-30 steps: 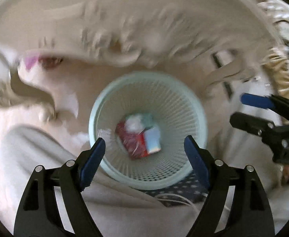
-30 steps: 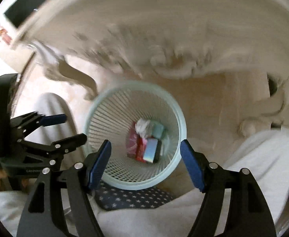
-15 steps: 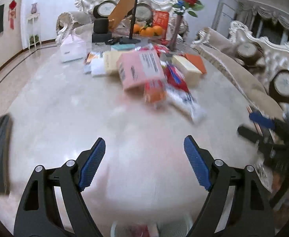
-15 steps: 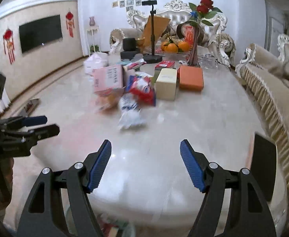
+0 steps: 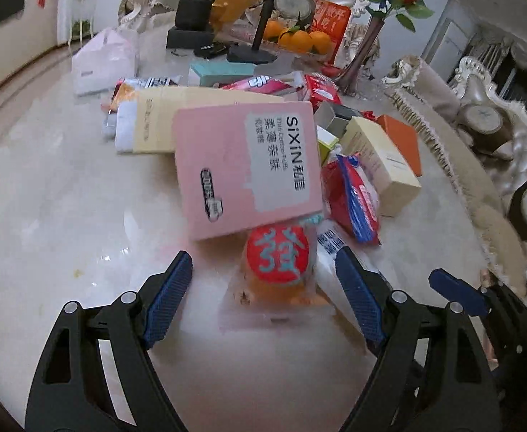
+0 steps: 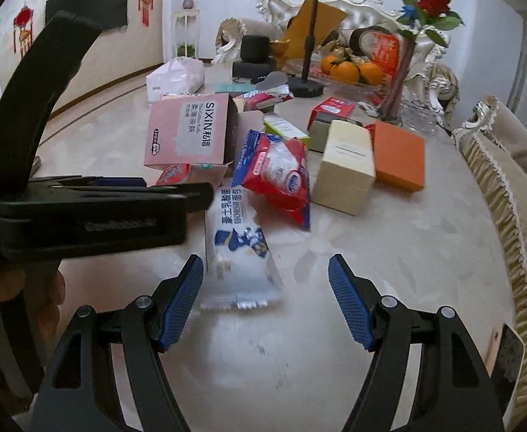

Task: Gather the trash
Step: 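Grasp the orange bun packet with the left tool while the right tool grasps the white bread packet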

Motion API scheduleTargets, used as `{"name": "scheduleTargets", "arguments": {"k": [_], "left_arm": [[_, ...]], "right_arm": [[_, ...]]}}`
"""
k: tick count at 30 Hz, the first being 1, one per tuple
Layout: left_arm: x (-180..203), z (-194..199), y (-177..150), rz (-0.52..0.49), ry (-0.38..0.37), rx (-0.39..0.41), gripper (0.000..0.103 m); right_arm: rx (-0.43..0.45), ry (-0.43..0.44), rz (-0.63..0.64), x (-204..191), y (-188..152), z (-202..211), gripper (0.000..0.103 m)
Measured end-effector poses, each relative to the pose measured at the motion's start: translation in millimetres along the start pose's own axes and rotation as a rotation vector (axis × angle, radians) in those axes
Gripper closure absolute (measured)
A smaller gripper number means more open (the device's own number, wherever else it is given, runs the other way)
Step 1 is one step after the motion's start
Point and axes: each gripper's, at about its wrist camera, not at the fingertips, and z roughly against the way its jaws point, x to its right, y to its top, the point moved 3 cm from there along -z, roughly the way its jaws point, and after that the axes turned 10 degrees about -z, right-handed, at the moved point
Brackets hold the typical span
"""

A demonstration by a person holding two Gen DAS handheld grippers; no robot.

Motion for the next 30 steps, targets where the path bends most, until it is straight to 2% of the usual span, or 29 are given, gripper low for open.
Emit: {"name": "scheduleTargets", "arguments": {"k": [5, 9, 12, 14, 16, 17, 18, 19, 20, 21, 23, 26, 30], "left_arm": [[-6.4, -0.7, 1.6, -0.03, 0.039, -0.019, 0.023], [-16.6, -0.5, 3.2, -0.071, 0.056, -0.061, 0.023], [-18.3, 1.5, -1.7, -0.098, 0.081, -0.063, 0.023], [-16.7, 4.3, -7.0, -0.116, 0.093, -0.05, 0.026], [-15.8, 8.0, -11.0, -0.135, 0.097, -0.044, 0.035], [-16.6, 10.3, -12.5, -0.14, 0.095, -0.039, 0.037], [-16.7, 12.0, -13.5, -0.15, 0.097, -0.04, 0.046], [-17.1, 13.4, -14.3, -0.163, 0.1, -0.044, 0.048], [-18.5, 14.8, -15.0, -0.17, 0.086, -0.045, 0.049], [-20.1, 17.6, -16.6, -0.168, 0.067, -0.044, 0.05], [-23.6, 25.9, -24.4, -0.171, 0.021, -0.027, 0.05], [-29.0, 40.0, -41.6, -0.166, -0.008, 0.007, 0.05], [-36.2, 57.4, -58.2, -0.115, -0.091, 0.021, 0.05]], "right_arm": [[-0.086, 0.026, -0.009, -0.2, 4.1, -16.4, 0.035], [-0.079, -0.017, 0.069, -5.8, 13.2, -21.5, 0.035], [-0.104, -0.017, 0.074, -7.1, 16.3, -28.9, 0.035], [-0.102, -0.024, 0.087, -8.5, 16.6, -29.1, 0.035], [-0.099, -0.022, 0.088, -9.5, 16.1, -28.8, 0.035], [-0.103, -0.018, 0.084, -9.8, 15.1, -28.4, 0.037], [-0.108, -0.012, 0.08, -10.1, 14.8, -28.0, 0.045], [-0.128, 0.032, 0.065, -10.7, 13.7, -26.8, 0.056], [-0.138, 0.047, 0.051, -10.8, 12.8, -25.0, 0.066], [-0.128, 0.018, 0.049, -11.1, 9.8, -21.0, 0.07], [-0.105, 0.014, 0.048, -12.4, 1.8, -11.7, 0.073], [-0.099, 0.098, -0.041, -2.8, -12.5, 3.3, 0.074], [-0.09, 0.183, -0.14, 9.8, -20.6, 19.9, 0.074]]}}
